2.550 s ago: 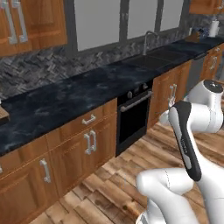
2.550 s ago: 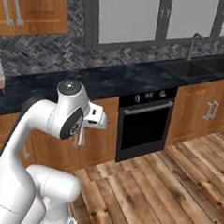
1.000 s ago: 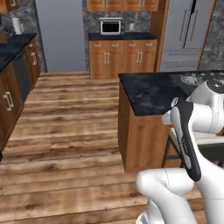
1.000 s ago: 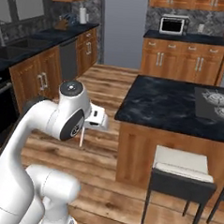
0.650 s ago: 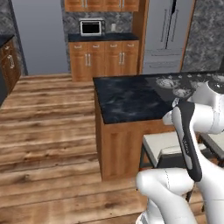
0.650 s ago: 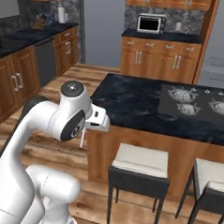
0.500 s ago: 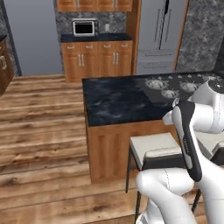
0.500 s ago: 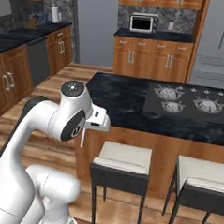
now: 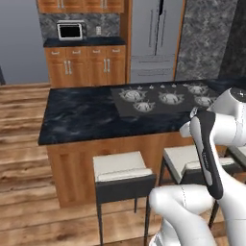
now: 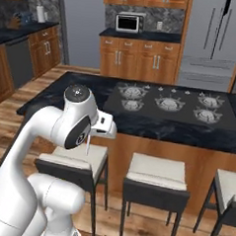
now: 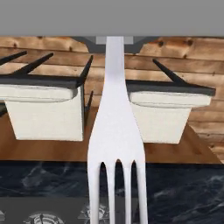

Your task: Take the fork and place it on the left side of the plate. Then take the spoon and place it on the right side of the plate. Make sure they're directly next to the plate.

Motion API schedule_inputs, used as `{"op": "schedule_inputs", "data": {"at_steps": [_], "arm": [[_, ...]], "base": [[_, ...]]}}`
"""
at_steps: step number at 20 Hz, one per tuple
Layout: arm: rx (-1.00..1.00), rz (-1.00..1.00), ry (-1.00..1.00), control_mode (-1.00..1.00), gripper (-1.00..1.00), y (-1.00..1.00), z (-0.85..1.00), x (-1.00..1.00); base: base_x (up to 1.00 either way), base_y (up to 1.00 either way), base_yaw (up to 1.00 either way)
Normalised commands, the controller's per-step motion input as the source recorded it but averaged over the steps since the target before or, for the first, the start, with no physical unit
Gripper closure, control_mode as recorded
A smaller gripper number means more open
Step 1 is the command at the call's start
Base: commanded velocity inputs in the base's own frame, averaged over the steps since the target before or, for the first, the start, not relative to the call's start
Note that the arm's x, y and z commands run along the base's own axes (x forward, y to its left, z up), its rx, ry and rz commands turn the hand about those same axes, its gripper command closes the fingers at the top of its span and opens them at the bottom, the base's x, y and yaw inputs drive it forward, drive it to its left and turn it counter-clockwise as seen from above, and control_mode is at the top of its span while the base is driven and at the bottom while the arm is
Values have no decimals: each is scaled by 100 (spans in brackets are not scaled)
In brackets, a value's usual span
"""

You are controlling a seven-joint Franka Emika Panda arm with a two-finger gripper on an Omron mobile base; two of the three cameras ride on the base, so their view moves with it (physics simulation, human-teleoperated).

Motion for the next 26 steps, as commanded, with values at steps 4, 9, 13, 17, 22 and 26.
{"op": "schedule_inputs", "data": {"at_steps": [4, 9, 13, 17, 22, 26], "arm": [[0, 0, 0, 100, 100, 0, 0, 0], [0, 0, 0, 100, 100, 0, 0, 0], [0, 0, 0, 100, 100, 0, 0, 0], [0, 0, 0, 100, 100, 0, 0, 0], [0, 0, 0, 100, 100, 0, 0, 0], [0, 0, 0, 100, 100, 0, 0, 0]], "base": [[10, -100, 0], [14, -100, 0], [18, -100, 0], [74, -79, 3], [70, -43, 1], [72, 0, 0]]}}
